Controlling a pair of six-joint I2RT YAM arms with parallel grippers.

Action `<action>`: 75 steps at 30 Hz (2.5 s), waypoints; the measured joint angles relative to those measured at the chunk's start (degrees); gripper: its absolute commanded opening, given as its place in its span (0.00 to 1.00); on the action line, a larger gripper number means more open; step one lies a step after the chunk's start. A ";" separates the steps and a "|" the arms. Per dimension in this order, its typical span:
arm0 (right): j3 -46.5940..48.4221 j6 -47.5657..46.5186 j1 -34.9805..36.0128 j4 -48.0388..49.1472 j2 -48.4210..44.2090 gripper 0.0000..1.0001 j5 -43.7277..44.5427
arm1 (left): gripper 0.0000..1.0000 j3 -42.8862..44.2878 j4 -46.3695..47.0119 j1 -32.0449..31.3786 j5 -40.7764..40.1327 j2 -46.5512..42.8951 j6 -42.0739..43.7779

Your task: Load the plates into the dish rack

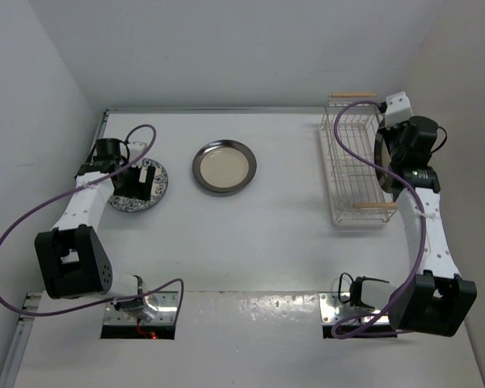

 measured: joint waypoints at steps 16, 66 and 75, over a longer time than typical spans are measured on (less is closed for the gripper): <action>-5.97 4.24 -1.44 1.38 -0.13 0.00 -0.44 | 1.00 0.22 0.02 -0.31 -0.09 0.85 0.17; -11.21 6.01 -2.34 5.60 -3.34 0.15 -3.52 | 1.00 3.34 -2.16 -0.48 -0.63 4.83 1.53; -11.54 7.63 -4.04 8.44 -0.85 0.26 -6.82 | 1.00 5.79 -3.23 0.63 0.13 8.07 2.25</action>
